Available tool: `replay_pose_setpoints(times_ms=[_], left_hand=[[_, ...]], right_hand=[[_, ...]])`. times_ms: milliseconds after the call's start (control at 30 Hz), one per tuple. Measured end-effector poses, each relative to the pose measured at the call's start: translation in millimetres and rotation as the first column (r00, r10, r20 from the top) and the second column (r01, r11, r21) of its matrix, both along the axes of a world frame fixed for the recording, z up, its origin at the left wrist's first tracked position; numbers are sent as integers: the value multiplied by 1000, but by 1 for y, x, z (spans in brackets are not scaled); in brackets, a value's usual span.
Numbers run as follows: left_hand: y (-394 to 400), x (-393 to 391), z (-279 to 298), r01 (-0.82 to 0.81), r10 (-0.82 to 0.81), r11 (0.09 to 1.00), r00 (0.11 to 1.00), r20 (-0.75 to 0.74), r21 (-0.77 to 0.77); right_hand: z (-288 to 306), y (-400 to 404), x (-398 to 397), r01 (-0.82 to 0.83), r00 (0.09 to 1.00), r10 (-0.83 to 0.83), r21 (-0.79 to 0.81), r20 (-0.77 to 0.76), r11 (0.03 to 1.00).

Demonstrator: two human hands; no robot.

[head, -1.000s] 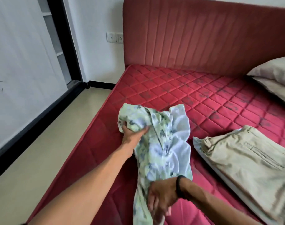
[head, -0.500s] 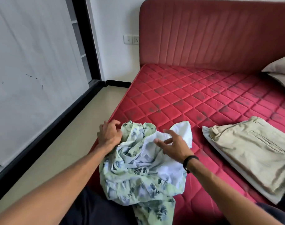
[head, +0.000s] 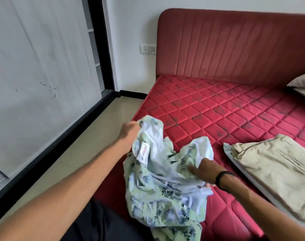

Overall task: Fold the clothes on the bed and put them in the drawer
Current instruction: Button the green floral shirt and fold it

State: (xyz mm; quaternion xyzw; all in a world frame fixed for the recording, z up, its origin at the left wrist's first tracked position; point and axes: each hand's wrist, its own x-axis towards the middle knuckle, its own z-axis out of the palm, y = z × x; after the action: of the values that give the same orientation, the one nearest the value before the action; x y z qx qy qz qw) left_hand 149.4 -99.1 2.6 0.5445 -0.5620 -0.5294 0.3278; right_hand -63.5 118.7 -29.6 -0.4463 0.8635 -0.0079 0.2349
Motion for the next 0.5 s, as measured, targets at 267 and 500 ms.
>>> replay_pose_setpoints(times_ms=[267, 500], left_hand=[[25, 57, 90, 423, -383, 904, 863, 329, -59], [64, 57, 77, 713, -549, 698, 587, 595, -59]], right_hand=[[-3, 51, -48, -27, 969, 152, 527, -195, 849], [23, 49, -21, -113, 981, 56, -307, -188, 945]])
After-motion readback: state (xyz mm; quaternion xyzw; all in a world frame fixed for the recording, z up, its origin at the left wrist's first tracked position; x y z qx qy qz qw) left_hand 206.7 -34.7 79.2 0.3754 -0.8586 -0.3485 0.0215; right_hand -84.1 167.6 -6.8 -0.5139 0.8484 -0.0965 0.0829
